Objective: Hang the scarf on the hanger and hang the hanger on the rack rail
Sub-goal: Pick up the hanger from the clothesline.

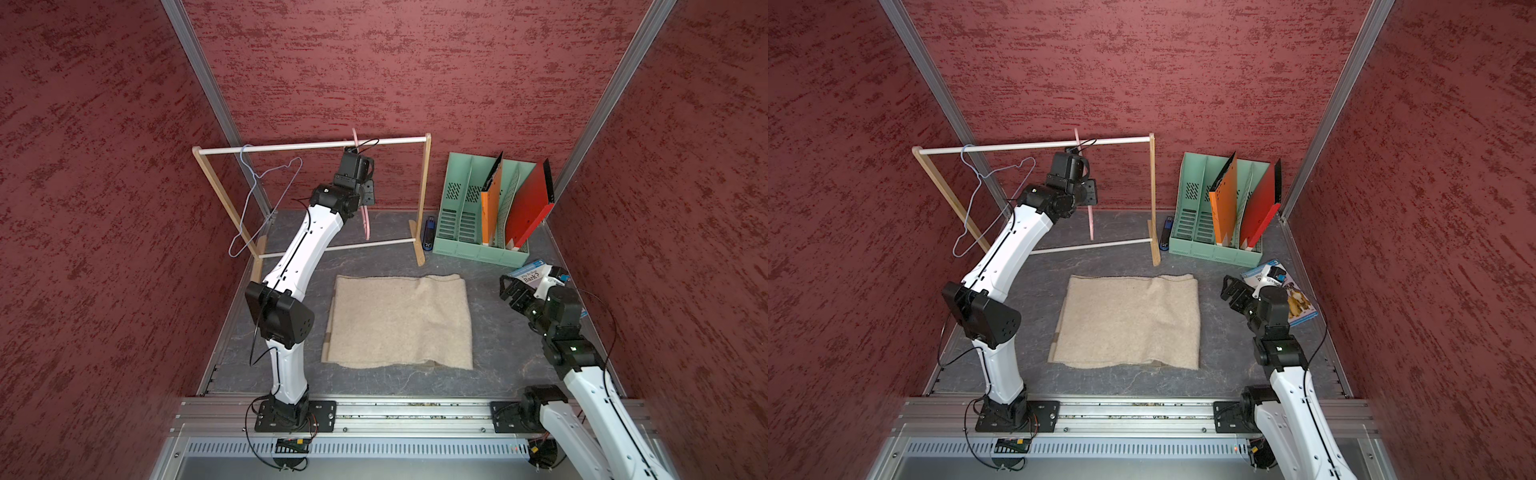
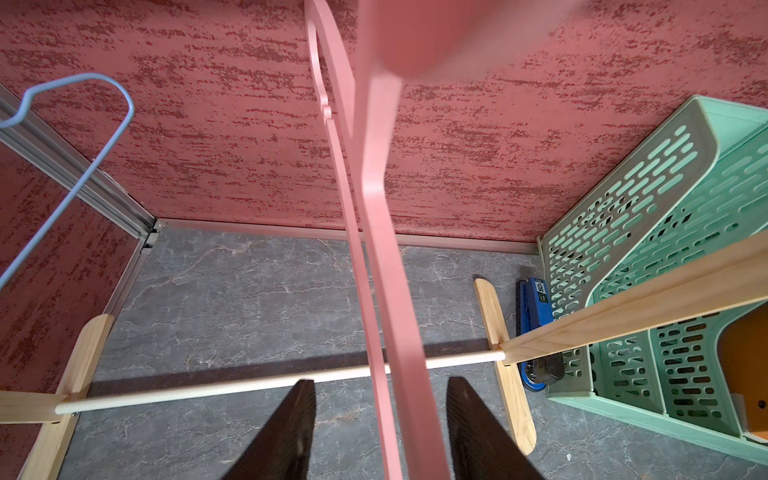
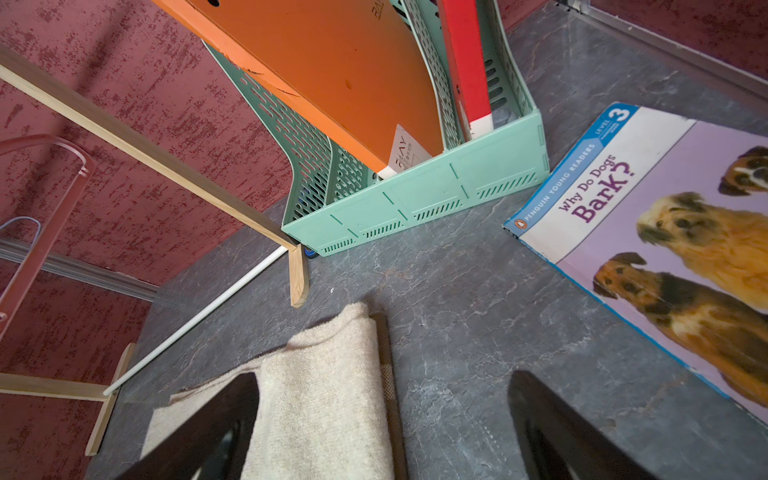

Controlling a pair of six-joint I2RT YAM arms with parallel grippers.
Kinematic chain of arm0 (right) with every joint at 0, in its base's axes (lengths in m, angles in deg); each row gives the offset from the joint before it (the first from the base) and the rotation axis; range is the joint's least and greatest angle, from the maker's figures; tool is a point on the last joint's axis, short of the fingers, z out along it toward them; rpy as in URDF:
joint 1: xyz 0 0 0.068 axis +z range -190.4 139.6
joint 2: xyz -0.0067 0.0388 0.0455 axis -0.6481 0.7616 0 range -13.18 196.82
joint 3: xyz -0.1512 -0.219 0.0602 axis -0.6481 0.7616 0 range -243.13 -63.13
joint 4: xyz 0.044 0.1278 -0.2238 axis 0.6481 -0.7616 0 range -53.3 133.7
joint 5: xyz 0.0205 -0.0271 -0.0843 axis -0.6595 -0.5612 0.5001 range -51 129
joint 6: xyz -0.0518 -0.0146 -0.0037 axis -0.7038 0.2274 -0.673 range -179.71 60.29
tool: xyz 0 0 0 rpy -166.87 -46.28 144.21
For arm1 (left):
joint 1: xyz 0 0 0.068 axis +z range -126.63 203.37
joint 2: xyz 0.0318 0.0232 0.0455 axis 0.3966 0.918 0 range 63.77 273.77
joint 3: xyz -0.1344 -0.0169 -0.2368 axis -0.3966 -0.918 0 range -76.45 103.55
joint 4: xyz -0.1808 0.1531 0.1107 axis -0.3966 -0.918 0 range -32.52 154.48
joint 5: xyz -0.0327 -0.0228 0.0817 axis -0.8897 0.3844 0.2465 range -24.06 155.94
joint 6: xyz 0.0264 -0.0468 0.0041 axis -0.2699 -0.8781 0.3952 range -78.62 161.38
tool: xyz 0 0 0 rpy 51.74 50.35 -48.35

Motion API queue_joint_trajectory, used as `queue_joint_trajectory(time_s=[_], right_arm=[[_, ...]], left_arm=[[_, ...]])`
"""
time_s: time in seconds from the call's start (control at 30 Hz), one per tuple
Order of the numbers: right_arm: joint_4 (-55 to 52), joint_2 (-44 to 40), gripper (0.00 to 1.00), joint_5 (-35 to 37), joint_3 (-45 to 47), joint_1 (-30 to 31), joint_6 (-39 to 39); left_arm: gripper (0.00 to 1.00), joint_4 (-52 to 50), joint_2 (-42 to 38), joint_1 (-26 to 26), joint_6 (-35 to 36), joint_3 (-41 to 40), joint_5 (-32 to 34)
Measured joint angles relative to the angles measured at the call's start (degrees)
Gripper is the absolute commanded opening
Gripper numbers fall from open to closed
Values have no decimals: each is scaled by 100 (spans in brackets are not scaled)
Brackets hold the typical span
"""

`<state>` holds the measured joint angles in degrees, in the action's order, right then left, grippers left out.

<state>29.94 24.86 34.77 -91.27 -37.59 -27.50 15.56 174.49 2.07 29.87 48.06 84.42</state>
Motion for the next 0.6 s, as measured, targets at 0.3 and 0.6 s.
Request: queue_joint_trajectory(time_s=[0.3, 0.6], right_arm=[[52, 22, 99, 0, 28, 0, 63], [114, 79, 99, 2, 85, 0, 151]], left_arm=[[26, -61, 0, 4, 116, -2, 55], [10, -33, -107, 2, 221, -166, 157]])
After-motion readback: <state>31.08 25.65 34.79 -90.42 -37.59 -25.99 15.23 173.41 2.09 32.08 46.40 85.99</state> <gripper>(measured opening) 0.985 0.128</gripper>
